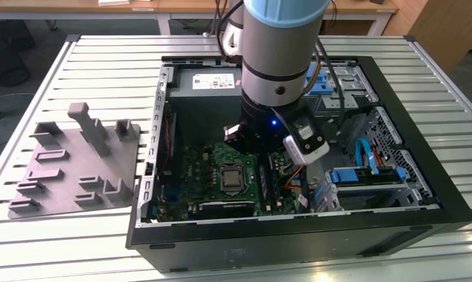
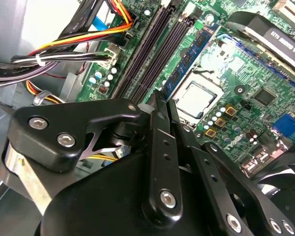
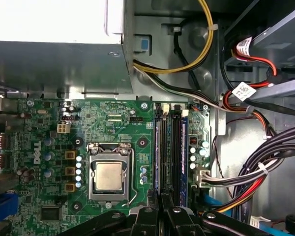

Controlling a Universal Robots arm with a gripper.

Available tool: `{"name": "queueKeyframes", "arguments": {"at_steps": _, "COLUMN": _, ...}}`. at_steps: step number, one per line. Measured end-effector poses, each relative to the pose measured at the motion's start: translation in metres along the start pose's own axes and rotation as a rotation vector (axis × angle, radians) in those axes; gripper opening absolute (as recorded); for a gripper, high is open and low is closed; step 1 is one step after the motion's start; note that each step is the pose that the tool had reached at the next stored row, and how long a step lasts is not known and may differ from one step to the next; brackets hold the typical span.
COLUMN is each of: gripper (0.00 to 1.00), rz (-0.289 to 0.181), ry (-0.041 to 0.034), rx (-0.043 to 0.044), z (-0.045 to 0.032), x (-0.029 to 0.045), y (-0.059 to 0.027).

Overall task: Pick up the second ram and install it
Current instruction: 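Insert the second ram into the second slot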

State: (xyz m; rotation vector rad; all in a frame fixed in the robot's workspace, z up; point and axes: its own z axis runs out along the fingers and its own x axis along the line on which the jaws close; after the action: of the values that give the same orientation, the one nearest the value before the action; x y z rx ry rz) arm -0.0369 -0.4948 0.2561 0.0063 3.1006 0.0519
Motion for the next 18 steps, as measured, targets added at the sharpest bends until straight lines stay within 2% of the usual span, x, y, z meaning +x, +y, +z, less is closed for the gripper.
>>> {"name": "queueKeyframes", "arguments": {"at_steps": 18, "gripper": 0.14, "rz": 0.000, "ry": 0.0000, "rx": 0.0001, "z": 0.0124, "x": 0.0000, "y": -0.0004}}
